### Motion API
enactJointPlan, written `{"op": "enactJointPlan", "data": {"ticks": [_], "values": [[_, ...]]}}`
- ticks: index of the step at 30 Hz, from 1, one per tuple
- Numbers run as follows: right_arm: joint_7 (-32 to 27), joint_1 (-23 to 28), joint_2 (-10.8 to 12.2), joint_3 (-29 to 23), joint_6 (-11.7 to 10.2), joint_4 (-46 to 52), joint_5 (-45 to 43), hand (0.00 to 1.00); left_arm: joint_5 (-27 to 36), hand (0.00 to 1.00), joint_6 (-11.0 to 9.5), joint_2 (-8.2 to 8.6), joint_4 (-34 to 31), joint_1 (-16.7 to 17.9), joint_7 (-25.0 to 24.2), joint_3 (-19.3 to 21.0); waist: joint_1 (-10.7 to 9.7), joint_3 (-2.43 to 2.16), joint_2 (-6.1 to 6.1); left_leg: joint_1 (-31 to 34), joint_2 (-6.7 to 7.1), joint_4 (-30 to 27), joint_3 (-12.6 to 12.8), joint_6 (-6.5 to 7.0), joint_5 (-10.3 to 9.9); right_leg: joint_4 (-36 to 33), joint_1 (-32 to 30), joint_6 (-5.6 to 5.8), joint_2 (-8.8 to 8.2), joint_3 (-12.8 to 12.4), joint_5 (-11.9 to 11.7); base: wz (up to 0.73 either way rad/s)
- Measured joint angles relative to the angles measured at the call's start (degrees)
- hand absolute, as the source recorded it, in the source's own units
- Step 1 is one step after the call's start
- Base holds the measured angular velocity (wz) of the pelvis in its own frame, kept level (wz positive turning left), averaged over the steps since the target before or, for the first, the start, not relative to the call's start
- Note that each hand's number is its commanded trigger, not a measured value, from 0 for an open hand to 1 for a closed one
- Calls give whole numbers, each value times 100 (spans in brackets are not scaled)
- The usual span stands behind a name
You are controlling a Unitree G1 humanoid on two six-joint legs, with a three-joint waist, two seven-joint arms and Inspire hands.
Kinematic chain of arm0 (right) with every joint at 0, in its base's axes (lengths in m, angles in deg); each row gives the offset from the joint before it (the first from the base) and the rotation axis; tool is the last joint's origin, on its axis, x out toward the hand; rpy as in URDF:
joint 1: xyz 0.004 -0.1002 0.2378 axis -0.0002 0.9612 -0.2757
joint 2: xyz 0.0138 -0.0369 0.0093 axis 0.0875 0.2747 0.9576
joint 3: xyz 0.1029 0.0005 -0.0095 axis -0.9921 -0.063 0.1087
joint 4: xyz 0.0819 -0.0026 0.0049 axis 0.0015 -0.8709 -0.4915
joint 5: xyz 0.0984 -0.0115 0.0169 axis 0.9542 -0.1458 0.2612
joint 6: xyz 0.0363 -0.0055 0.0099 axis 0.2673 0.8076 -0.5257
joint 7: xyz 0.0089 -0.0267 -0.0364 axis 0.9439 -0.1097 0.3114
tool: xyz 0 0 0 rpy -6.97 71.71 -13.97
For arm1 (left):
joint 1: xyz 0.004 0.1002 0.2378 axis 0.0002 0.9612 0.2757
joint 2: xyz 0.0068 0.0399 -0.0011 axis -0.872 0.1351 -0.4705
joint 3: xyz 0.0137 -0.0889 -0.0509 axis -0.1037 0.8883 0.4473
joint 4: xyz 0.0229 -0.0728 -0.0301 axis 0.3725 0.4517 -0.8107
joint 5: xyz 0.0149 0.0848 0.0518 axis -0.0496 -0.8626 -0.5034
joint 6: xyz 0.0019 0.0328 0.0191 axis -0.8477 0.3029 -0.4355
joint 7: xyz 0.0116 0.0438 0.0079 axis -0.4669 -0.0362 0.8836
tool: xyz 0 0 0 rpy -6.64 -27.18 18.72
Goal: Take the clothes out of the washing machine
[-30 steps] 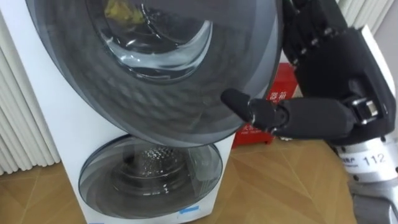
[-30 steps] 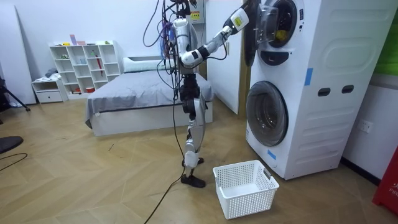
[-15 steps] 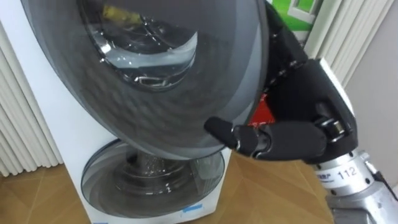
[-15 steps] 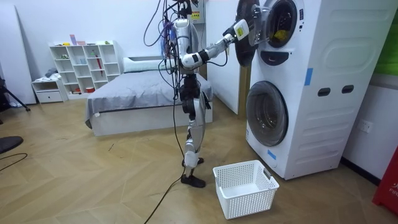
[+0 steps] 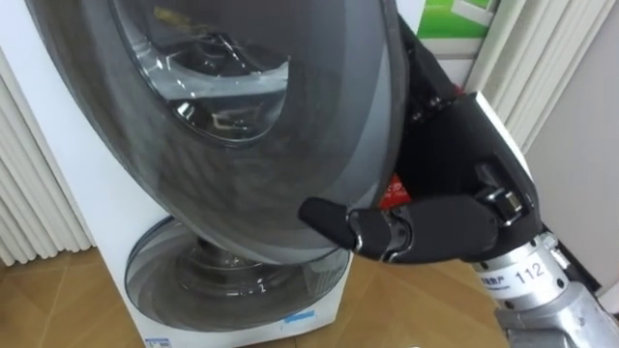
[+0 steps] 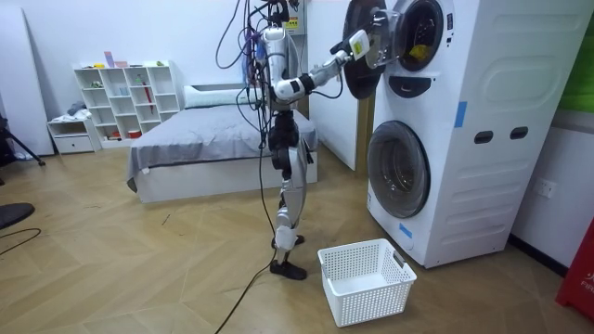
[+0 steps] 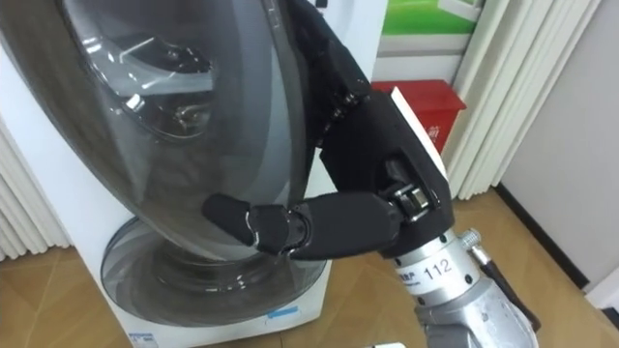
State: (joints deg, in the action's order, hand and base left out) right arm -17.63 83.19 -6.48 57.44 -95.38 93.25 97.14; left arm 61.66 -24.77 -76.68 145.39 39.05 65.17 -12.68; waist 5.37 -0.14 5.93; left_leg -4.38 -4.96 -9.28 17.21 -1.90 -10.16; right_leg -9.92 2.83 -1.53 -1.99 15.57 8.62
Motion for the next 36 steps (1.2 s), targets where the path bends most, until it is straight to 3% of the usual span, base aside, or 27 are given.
{"op": "enactJointPlan", "data": {"ticks": [3, 6, 16, 30, 36], "values": [[-90, -355, 3, 217, 121, 19, -52, 0, -12, 0, 0, 2, -35, -7, 0, 0, 87, -17, 49, 31, -37, -27, -11, -43, 0, 16, -6, -40, 32, 22, 15, 2], [-67, -356, -116, 334, 140, 244, -55, 0, -51, 0, 14, 1, -75, 11, 0, 7, 128, -22, 30, 49, -60, -45, -28, -79, 23, 17, -6, -76, 54, 33, 30, 2], [-172, -394, -88, 471, 155, 256, -194, 0, -61, 0, 14, -37, -100, 3, -1, 7, 266, -27, 22, 62, -130, -50, -97, -158, 78, 15, 6, -163, 114, 101, 50, 2], [-39, -402, 140, 981, 73, 256, -73, 0, -58, 0, 7, -50, -100, -53, -1, 0, 299, -27, 61, 111, -173, -41, -331, -249, 207, 2, 9, -289, 139, 307, 123, 7], [347, -672, 185, 1419, 37, 224, 49, 0, -37, 0, 5, -60, -91, -115, -1, -97, 516, -21, 68, 186, -176, -76, -481, -270, 232, 11, -6, -315, 135, 489, 163, 16]]}}
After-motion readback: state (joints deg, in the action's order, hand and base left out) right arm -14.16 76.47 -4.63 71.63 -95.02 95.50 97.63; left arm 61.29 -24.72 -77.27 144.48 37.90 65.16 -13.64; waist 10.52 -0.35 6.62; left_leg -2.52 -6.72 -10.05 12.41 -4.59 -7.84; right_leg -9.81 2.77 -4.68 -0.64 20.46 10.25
